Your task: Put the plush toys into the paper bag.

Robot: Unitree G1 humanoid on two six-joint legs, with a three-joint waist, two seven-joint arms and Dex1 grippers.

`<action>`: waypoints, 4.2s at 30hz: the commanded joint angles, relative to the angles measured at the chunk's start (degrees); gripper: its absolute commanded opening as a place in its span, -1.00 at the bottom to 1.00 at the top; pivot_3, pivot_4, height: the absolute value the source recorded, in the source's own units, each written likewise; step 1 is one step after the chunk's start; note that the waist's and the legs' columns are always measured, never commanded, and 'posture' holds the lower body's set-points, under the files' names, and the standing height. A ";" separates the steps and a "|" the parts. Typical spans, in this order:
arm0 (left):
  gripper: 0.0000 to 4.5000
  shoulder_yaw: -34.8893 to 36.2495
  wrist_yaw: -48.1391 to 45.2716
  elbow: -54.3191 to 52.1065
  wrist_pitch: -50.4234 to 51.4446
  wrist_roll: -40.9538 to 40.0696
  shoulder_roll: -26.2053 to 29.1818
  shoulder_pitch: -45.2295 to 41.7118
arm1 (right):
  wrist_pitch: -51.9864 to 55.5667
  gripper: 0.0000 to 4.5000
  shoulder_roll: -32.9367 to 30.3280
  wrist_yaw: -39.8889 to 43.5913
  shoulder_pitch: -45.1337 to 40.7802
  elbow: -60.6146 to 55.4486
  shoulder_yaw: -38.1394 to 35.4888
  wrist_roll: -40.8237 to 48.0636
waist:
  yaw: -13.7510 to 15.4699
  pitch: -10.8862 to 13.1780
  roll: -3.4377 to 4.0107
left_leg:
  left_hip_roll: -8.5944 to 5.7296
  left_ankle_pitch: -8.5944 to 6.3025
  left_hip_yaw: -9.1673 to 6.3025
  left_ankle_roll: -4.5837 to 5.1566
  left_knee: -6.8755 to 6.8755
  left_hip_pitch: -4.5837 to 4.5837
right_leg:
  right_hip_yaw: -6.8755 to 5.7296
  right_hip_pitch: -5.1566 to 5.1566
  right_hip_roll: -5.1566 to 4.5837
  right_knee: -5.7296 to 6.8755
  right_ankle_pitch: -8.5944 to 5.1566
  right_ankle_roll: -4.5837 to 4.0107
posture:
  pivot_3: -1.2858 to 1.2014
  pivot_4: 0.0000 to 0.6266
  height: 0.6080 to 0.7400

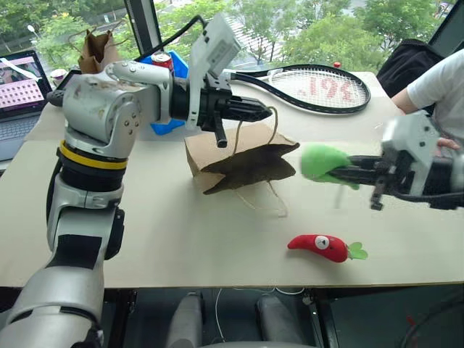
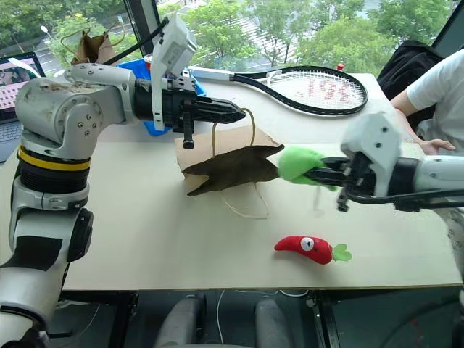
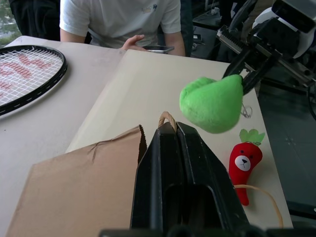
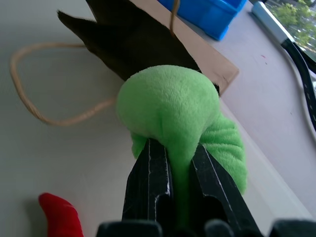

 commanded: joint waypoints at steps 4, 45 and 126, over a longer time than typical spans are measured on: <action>-1.00 2.48 0.10 0.04 1.21 -1.63 -0.80 -3.56 | -1.67 -0.99 8.42 -6.66 -8.87 1.35 17.02 -6.65 | 0.45 0.00 0.00 | -0.01 0.01 -0.02 0.01 -0.02 -0.10 | -0.03 -0.08 0.00 -0.01 0.03 -0.05 | 0.03 -0.52 1.00; -1.00 6.69 9.37 -3.89 7.35 -10.68 -5.44 2.88 | -10.72 0.99 33.73 -26.61 -6.80 19.24 24.14 -23.98 | 0.85 0.04 0.01 | -0.02 0.03 -0.13 -0.02 -0.16 -0.14 | -0.19 -0.17 -0.02 0.08 0.11 -0.17 | 0.03 -0.52 1.00; -1.00 6.49 9.88 -2.51 6.26 -10.31 -9.05 1.03 | -37.46 0.86 24.06 -14.70 -13.83 28.69 35.48 -51.09 | 1.40 0.18 -0.07 | -0.07 0.10 -0.19 -0.09 -0.08 -0.21 | -0.24 -0.13 -0.06 0.05 0.14 -0.16 | 0.03 -0.52 1.00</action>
